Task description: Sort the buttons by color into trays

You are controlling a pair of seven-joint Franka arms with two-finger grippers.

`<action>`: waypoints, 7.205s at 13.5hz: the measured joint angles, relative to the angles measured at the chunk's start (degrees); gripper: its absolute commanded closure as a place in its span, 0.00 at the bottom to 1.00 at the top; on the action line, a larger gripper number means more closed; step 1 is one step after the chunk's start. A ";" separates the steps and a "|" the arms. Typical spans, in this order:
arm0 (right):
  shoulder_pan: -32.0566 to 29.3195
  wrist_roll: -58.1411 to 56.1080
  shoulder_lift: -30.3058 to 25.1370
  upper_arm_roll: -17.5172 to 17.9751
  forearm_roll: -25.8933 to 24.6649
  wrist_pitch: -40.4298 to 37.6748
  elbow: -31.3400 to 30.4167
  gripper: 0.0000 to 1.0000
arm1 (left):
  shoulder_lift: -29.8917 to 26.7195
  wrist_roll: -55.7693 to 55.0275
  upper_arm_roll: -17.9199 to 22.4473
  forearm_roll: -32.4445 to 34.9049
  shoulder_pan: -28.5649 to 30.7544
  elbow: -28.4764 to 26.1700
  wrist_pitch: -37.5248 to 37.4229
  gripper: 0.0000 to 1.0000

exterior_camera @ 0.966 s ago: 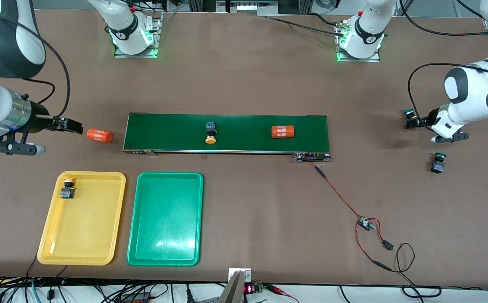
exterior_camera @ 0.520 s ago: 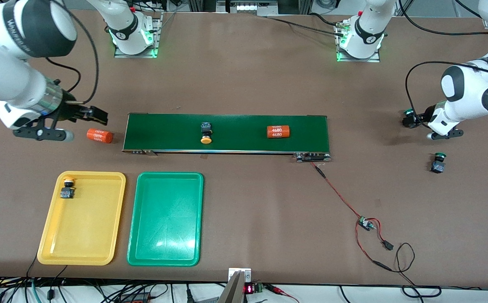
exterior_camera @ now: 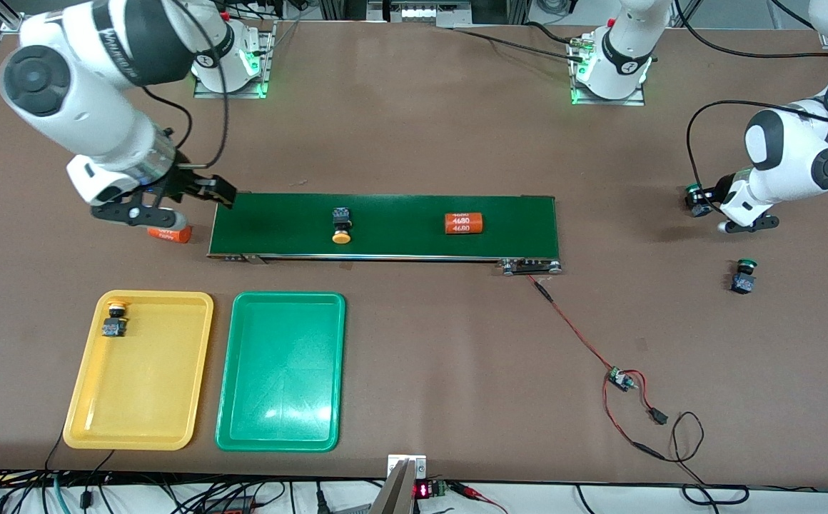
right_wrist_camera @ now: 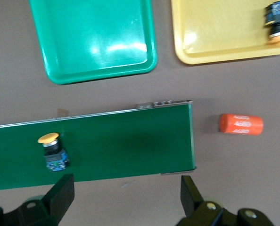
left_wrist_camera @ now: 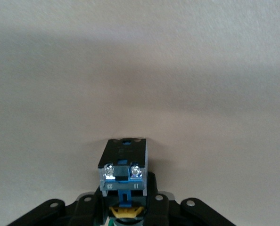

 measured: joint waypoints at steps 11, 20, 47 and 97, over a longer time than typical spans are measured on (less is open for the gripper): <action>0.77 6.88 -2.03 4.44 0.11 14.95 -12.93 0.00 | -6.49 -1.90 -10.06 -3.62 -13.25 14.12 -18.08 1.00; 2.43 7.31 -1.74 5.74 -0.86 23.71 -19.52 0.00 | -1.27 -7.67 -12.84 -12.51 -28.48 23.20 -18.97 1.00; 0.77 2.63 11.25 4.74 -10.89 29.68 -20.42 0.10 | 6.79 -16.51 -11.83 -12.52 -36.93 26.70 -14.20 0.00; -10.02 -33.04 41.55 -11.50 -12.75 22.55 21.31 0.16 | 22.55 42.49 -9.95 -0.95 6.62 42.96 -17.65 1.00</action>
